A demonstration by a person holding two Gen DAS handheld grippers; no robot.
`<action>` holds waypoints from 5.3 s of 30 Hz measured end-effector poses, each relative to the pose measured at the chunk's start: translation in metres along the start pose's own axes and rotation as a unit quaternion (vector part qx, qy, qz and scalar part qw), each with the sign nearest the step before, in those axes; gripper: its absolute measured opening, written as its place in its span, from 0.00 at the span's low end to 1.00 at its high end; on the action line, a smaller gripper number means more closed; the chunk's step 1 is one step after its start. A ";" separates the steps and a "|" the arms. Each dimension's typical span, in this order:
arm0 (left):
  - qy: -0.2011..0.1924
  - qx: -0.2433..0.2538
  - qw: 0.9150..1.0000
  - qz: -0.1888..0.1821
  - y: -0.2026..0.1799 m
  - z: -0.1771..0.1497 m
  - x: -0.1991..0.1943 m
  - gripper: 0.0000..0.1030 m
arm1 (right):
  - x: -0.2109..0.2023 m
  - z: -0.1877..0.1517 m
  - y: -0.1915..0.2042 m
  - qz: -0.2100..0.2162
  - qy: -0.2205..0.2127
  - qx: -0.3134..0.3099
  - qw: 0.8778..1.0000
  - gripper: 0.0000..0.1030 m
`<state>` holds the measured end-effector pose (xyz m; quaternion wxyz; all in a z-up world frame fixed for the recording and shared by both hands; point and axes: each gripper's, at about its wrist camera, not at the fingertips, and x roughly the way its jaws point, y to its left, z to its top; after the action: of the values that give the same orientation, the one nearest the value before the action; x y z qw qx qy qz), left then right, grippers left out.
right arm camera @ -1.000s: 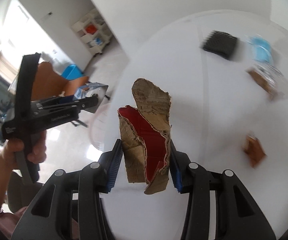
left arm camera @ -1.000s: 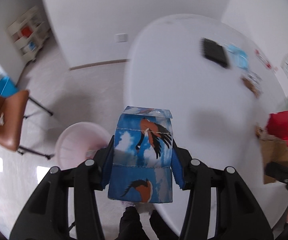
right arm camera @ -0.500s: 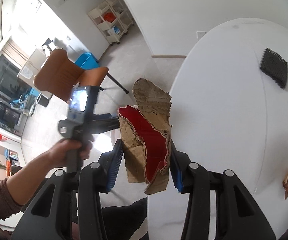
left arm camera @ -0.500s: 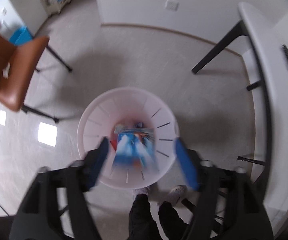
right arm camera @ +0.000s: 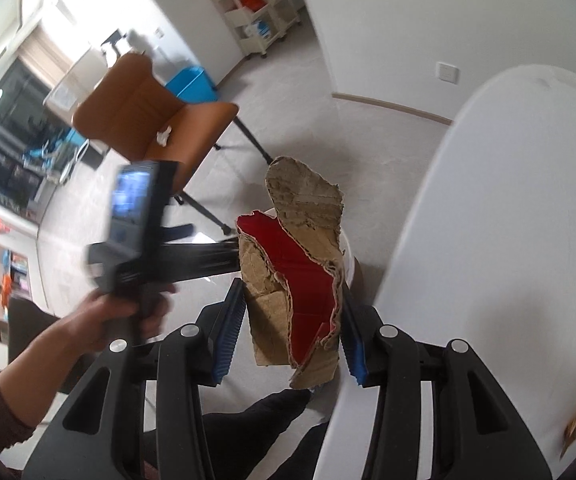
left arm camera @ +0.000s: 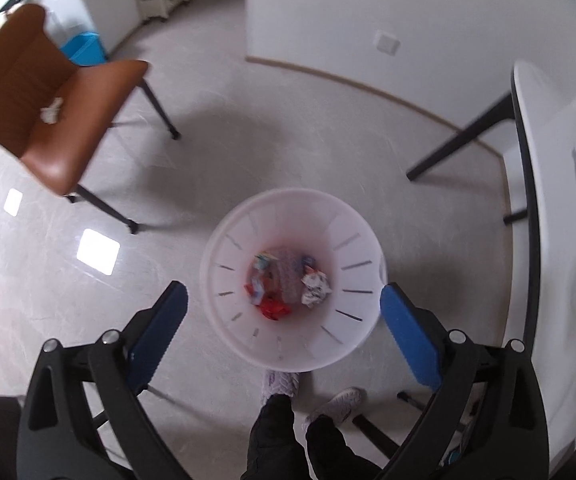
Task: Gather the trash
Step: 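Carry both items over the wastebasket and open both tools to drop them, then move both tools back over the table toward the brown wrapper, then grasp the brown snack wrapper with the right tool while the left tool reaches the black mesh pad, then grasp and lift the black mesh pad with the left tool while the right tool regrasps the wrapper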
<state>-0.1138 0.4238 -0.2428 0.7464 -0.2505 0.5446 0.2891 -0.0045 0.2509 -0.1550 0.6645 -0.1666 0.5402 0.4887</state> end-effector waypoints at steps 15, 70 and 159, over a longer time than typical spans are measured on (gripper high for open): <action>-0.049 -0.068 0.996 0.043 0.065 -0.042 -0.092 0.92 | 0.118 0.034 0.031 -0.017 0.070 -0.015 0.997 0.87; -0.078 0.187 0.975 -0.090 -0.168 -0.095 -0.179 0.92 | -0.148 -0.184 -0.105 -0.161 -0.090 0.246 0.952 0.98; -0.049 0.303 0.936 -0.174 -0.501 0.092 -0.015 0.10 | -0.133 -0.182 -0.285 -0.204 -0.008 0.112 0.972 0.68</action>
<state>0.2971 0.1304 -0.1725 0.8514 -0.0891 0.5168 -0.0118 0.1392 -0.0816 -0.1909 0.7687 -0.1941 0.5411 0.2804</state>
